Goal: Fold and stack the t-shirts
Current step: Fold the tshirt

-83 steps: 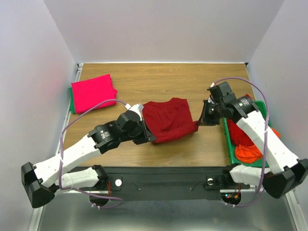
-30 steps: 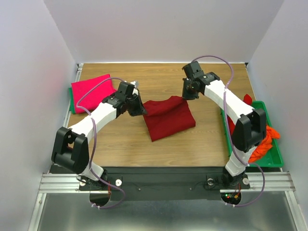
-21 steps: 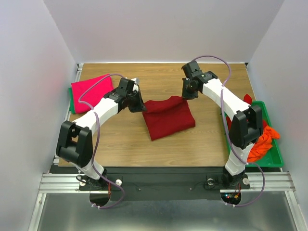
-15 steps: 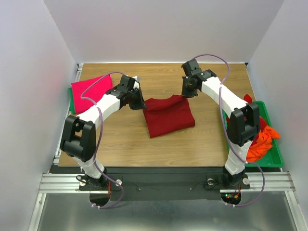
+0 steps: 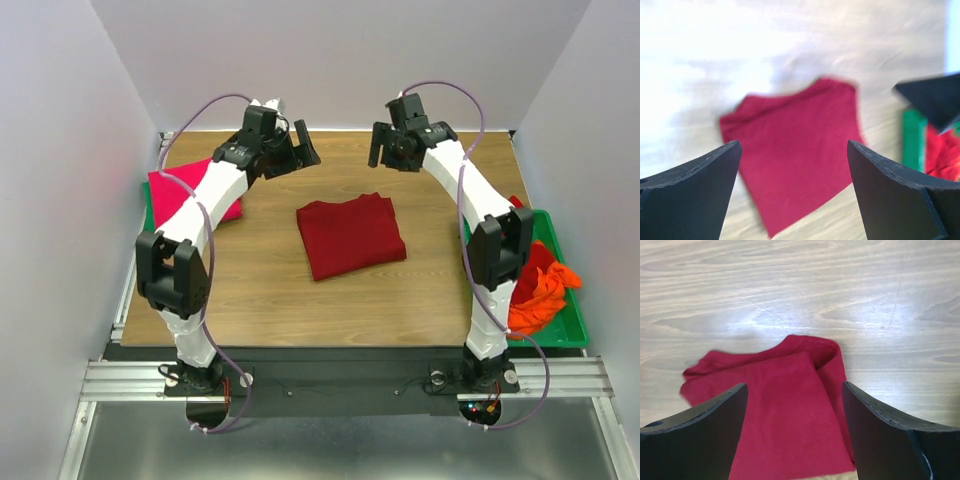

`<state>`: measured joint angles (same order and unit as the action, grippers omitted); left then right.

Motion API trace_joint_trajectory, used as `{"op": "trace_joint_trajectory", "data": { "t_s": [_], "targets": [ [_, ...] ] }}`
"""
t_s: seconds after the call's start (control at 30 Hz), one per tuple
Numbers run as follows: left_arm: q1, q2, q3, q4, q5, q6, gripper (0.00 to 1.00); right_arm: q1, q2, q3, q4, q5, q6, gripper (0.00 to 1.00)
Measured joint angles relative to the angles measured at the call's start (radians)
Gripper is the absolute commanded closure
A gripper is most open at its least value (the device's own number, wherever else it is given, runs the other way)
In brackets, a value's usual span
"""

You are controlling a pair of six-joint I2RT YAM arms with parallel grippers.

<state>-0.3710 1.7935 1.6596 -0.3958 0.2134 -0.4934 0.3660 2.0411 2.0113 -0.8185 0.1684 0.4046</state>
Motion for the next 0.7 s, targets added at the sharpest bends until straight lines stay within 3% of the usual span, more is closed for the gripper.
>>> {"op": "trace_joint_trajectory", "data": {
  "t_s": [0.1,0.43,0.53,0.7],
  "targets": [
    [0.002,-0.068,-0.028,0.027,-0.004,-0.012,0.01,0.001,-0.066,-0.033,0.014,-0.024,-0.029,0.20],
    [0.002,-0.340,-0.531,0.193,0.053,-0.069,0.02,0.003,-0.333,-0.399,0.078,-0.254,-0.062,0.23],
    [0.002,-0.409,-0.703,0.250,0.091,-0.105,0.01,0.007,-0.352,-0.510,0.099,-0.331,-0.061,0.23],
    [0.002,-0.483,-0.869,0.371,0.129,-0.159,0.02,0.014,-0.351,-0.616,0.117,-0.413,-0.061,0.24]
  ]
}}
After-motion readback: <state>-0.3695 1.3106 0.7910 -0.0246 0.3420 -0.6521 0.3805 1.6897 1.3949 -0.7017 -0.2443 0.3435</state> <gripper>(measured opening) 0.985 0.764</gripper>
